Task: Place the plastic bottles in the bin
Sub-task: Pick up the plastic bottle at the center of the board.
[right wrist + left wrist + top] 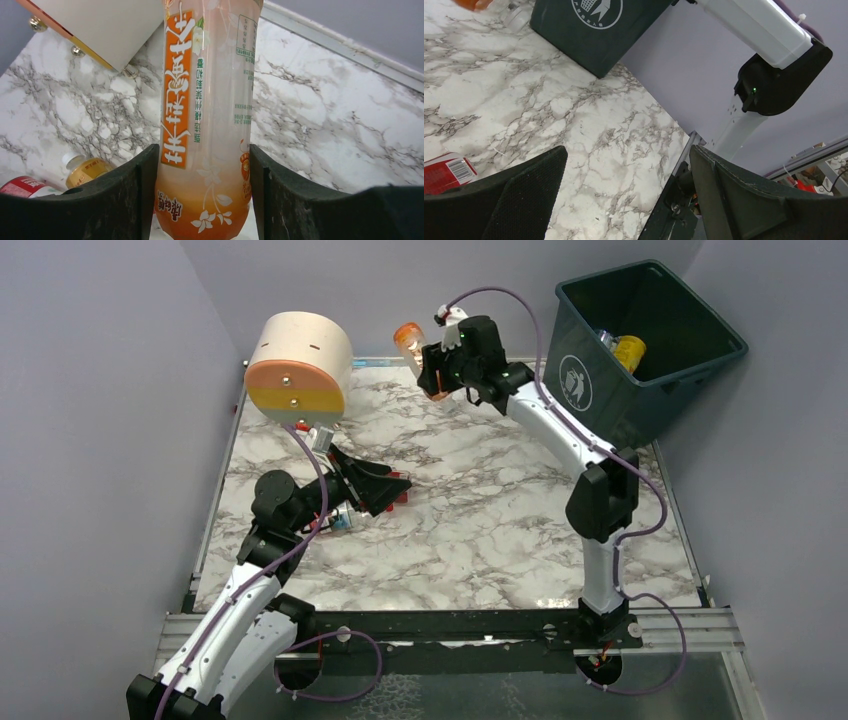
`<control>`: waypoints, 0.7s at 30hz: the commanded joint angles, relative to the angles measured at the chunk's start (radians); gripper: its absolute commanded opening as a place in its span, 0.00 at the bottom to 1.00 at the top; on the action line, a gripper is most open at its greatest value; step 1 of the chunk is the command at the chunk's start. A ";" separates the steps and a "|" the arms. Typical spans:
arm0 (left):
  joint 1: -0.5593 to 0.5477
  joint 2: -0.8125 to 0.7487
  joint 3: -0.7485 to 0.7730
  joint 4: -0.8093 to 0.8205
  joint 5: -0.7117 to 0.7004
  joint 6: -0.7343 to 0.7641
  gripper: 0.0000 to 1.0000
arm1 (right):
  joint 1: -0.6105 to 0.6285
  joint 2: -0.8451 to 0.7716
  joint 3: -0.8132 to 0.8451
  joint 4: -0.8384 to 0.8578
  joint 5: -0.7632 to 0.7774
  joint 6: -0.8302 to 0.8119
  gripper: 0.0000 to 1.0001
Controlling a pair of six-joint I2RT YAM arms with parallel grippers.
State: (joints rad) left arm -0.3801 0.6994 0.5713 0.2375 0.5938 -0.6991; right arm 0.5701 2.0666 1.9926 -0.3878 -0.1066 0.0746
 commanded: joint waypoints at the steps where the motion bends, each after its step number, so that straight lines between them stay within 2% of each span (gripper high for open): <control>1: -0.002 0.000 -0.024 0.024 -0.003 -0.018 0.99 | -0.018 -0.102 -0.007 -0.021 0.030 0.001 0.56; 12: -0.004 0.027 -0.061 0.041 0.002 -0.029 0.99 | -0.071 -0.210 0.001 -0.042 0.008 0.000 0.56; 21: -0.051 0.067 -0.076 0.047 -0.029 -0.015 0.99 | -0.178 -0.256 0.043 -0.062 -0.031 0.018 0.56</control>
State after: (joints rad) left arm -0.4038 0.7525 0.5079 0.2462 0.5911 -0.7212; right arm 0.4435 1.8610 1.9911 -0.4183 -0.1047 0.0784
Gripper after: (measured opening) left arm 0.989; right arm 0.622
